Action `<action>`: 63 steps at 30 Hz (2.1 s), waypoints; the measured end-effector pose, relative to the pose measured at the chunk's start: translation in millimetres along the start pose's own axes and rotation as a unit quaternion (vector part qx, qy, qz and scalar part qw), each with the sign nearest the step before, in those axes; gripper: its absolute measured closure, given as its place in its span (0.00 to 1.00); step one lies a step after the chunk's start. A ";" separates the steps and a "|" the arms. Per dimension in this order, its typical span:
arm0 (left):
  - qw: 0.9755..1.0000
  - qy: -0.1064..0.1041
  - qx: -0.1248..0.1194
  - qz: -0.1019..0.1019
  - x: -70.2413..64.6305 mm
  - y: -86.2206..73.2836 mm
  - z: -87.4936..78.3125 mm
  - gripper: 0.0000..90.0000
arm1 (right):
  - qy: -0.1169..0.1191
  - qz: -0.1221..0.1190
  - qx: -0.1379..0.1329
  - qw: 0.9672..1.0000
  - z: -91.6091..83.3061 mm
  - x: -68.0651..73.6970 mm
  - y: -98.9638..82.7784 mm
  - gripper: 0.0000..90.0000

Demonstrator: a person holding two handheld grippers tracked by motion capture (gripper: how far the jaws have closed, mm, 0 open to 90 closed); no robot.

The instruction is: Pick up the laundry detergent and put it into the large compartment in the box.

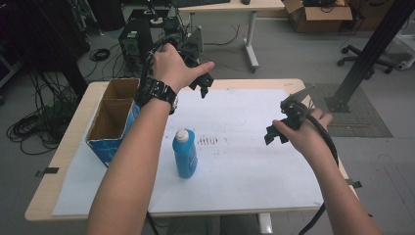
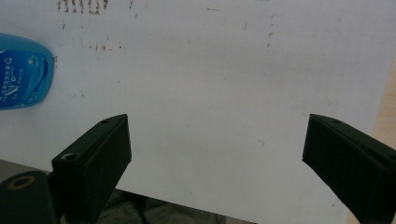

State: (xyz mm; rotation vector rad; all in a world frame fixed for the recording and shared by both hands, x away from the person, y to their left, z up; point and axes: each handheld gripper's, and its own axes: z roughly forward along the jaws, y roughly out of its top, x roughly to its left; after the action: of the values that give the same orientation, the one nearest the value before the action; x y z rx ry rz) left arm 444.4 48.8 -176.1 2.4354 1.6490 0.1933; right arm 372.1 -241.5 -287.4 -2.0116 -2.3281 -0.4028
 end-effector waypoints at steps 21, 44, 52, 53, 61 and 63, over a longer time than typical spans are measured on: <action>1.000 0.015 0.014 0.000 -6.6 -5.7 -1.5 0.05 | 0.005 -0.001 0.000 1.000 3.4 -3.8 -2.2 0.09; 0.999 0.029 0.019 -0.003 -17.7 -47.7 -5.2 0.05 | 0.014 0.000 -0.007 1.000 6.1 -7.7 -14.3 0.09; 0.999 0.027 0.020 0.002 -22.5 -56.9 -2.9 0.05 | 0.015 0.000 -0.010 1.000 3.9 -6.5 -17.2 0.09; 0.999 0.029 0.019 0.002 -23.0 -57.7 -2.2 0.05 | 0.015 -0.002 -0.010 1.000 4.0 -6.5 -17.6 0.09; 0.999 0.029 0.028 0.006 -23.8 -62.9 7.9 0.05 | 0.019 -0.004 -0.009 1.000 6.4 -4.9 -19.4 0.09; 0.999 0.030 0.030 0.005 -23.4 -64.1 10.7 0.05 | 0.019 -0.003 -0.007 1.000 7.5 -4.9 -19.5 0.09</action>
State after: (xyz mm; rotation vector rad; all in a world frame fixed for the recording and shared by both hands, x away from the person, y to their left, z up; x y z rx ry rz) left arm 380.1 49.3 -201.4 2.5057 1.6913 0.2221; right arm 354.8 -247.0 -298.9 -1.9854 -2.3159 -0.4564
